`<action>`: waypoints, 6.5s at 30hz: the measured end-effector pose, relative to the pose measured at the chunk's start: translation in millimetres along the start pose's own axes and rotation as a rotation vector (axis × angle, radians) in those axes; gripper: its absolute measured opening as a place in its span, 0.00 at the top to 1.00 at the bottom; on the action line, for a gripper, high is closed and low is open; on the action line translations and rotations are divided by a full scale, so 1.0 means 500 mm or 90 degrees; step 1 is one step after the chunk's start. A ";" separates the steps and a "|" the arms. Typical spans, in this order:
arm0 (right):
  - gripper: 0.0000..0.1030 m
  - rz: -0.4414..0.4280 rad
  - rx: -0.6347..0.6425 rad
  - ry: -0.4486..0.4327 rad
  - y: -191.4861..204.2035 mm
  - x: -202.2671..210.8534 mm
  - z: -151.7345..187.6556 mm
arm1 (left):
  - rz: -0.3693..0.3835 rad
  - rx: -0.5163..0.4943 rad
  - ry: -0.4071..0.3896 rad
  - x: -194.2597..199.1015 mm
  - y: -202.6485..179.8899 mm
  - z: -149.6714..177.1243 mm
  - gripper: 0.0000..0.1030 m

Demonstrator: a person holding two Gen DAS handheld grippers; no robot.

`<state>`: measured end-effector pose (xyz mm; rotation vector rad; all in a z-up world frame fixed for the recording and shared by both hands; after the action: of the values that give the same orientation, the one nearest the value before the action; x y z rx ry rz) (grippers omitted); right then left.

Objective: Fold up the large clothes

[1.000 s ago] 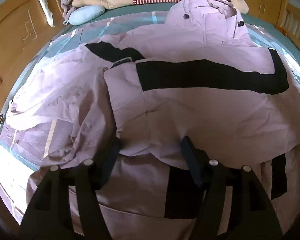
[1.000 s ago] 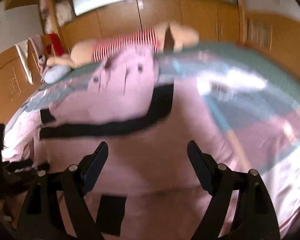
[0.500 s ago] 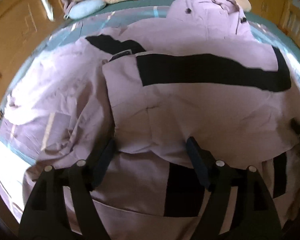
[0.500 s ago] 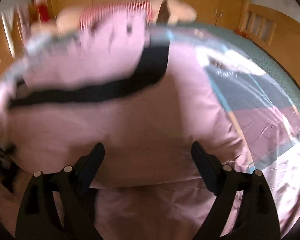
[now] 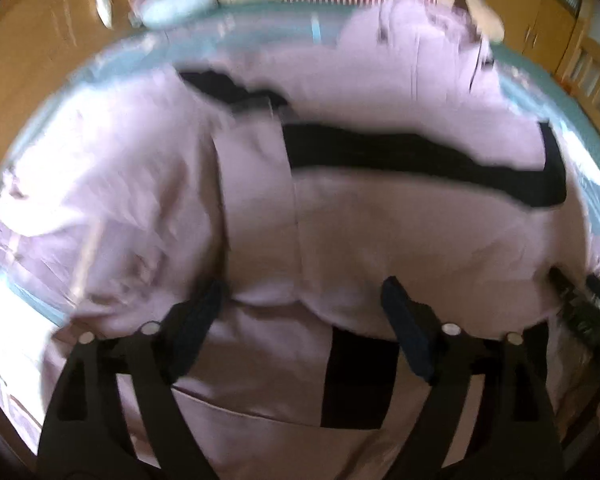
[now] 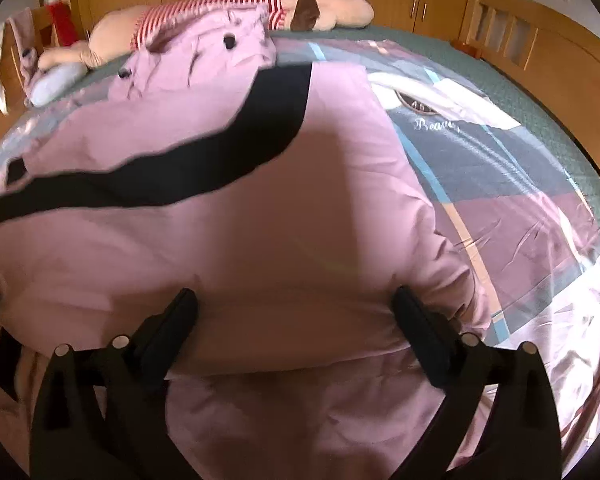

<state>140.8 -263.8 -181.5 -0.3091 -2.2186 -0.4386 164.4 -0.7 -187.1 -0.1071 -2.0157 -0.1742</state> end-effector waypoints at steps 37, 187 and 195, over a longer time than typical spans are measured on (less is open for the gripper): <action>0.01 0.065 0.072 0.037 0.030 -0.043 0.042 | 0.007 0.563 -0.106 0.027 0.682 0.164 0.02; 0.46 -0.284 -0.086 0.111 0.037 0.054 -0.008 | 0.387 0.334 -0.080 -0.054 0.191 0.014 0.81; 0.53 -0.252 -0.160 0.078 -0.014 0.034 -0.027 | 0.340 0.311 -0.089 -0.041 0.170 0.010 0.75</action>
<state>136.9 -274.2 -161.5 0.0303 -2.1034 -0.9293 182.1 84.0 -201.2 -0.3463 -2.0366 0.6748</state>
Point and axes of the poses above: each gripper's, at about its wrist camera, not at the fingertips, and x roughly against the way its jaws point, y to its left, z to its underside, the point moved 3 cm from there along -x, roughly the way its jaws point, and after that the axes turned 14 degrees about -x, right-handed, at the moved point
